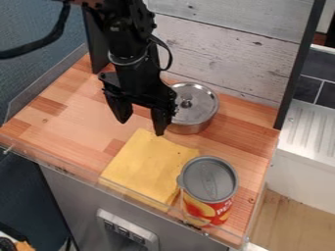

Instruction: Remove the lid of the silver dish and put it on the table

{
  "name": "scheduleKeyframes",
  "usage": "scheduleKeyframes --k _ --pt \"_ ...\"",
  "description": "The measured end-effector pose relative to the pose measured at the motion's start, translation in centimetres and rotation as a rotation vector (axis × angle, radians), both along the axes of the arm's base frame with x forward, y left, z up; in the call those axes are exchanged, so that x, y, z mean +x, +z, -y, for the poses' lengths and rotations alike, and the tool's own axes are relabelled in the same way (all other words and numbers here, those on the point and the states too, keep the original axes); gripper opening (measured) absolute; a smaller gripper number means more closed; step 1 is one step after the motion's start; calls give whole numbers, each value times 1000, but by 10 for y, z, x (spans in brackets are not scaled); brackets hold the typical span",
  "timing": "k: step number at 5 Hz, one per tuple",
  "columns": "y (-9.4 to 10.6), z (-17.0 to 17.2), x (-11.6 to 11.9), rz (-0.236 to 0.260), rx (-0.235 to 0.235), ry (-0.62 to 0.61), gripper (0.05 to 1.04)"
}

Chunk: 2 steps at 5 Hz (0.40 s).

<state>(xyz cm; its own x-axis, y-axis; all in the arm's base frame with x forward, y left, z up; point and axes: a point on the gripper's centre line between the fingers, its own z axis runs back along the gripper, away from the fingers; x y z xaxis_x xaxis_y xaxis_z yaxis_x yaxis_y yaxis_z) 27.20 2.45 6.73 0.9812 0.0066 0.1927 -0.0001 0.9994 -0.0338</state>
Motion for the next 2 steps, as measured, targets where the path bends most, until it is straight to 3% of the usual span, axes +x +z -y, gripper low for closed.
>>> scheduleKeyframes --k 1,2 --pt "-8 1 -2 -29 -4 3 1001" --pt "-10 7 17 -29 -3 8 1001"
